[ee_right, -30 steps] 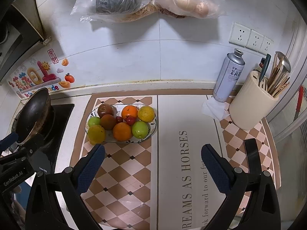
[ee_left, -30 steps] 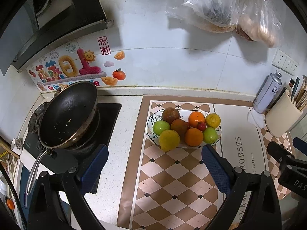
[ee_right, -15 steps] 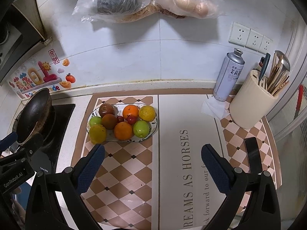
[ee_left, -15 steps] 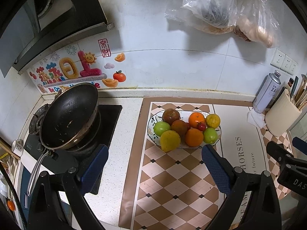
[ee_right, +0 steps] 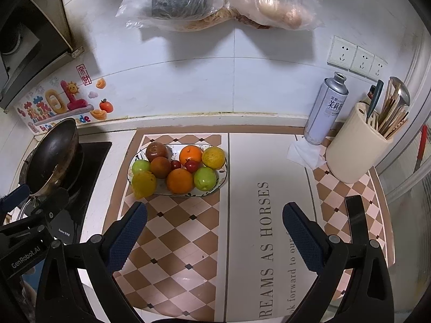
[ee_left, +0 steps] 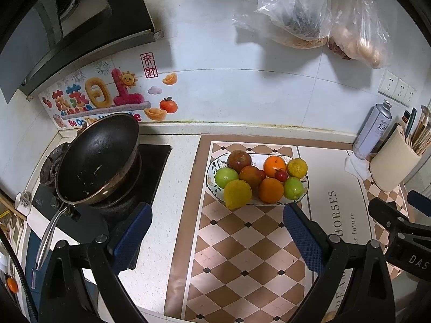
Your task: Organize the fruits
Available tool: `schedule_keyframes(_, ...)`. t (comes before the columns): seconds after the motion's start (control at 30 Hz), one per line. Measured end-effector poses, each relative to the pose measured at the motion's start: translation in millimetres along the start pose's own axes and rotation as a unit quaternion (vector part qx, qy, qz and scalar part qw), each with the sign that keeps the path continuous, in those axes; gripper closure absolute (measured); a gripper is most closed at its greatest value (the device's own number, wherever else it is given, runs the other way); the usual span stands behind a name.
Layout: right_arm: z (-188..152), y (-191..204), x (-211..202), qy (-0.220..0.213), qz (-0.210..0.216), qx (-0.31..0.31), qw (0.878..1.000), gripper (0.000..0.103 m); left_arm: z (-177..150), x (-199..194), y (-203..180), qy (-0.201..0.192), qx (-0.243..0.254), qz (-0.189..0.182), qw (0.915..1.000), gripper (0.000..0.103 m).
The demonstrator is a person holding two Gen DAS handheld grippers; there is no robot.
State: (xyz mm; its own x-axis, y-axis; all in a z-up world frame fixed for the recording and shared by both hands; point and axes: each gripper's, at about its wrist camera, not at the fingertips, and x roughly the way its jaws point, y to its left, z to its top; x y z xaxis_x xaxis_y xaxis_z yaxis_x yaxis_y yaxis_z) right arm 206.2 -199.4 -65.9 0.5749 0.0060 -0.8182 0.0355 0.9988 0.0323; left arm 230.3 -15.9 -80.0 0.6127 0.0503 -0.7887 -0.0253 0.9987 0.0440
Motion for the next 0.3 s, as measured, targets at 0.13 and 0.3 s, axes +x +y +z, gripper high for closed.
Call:
schedule_keyframes(0.13, -0.8, 0.6, -0.9, 0.000, 0.000, 0.001, 1.000, 0.001, -1.7, -0.9, 0.4, -0.001, -0.001, -0.001, 1.0000, 0.003)
schedule_keyframes(0.3, -1.6, 0.8, -2.7, -0.001, -0.001, 0.001, 1.000, 0.001, -3.0, -1.9, 0.4, -0.002, -0.002, -0.001, 1.0000, 0.003)
